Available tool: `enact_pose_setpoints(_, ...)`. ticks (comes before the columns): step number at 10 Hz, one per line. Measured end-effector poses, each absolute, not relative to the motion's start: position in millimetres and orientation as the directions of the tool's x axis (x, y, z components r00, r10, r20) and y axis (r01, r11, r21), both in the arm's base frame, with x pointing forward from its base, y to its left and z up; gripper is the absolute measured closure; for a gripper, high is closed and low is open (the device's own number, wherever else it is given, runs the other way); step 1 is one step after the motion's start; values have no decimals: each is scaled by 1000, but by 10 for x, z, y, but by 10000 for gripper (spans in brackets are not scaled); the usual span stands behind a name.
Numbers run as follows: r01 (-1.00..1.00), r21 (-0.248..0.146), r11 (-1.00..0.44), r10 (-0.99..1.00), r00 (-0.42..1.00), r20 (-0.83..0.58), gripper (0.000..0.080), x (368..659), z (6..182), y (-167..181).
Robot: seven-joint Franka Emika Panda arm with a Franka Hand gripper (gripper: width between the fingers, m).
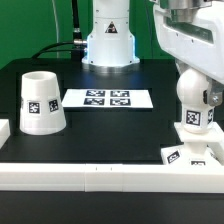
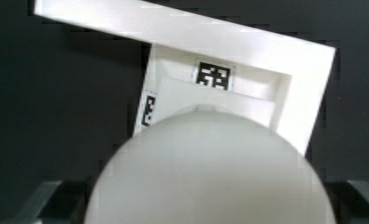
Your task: Assemble lamp
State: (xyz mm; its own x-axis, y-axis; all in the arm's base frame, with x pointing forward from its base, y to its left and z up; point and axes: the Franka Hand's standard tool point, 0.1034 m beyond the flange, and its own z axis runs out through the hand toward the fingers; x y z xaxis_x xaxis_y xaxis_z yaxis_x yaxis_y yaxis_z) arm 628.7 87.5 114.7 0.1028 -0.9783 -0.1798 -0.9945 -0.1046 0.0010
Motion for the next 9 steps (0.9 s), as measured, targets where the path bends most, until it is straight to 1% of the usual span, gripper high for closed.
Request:
enact_pose_setpoints(1,-997,6,-76,-981,74,-180,222,6287,1147,888)
enact_pose_setpoints(2,-997,5,-83,-980,81,-180,151,6286,1147,894)
enact_pose_setpoints(3,-994,1,-105,-978,103,-179,115,6285,1147,896)
enact_pose_setpoints(5,-963,-19,-271,-947,270,-175,104,6279,1160,922)
enact_pose_setpoints(7,-888,-51,-457,-873,459,-167,101,6279,1176,968)
enact_pose_setpoints(9,-803,-77,-591,-788,595,-156,101,6279,1179,978)
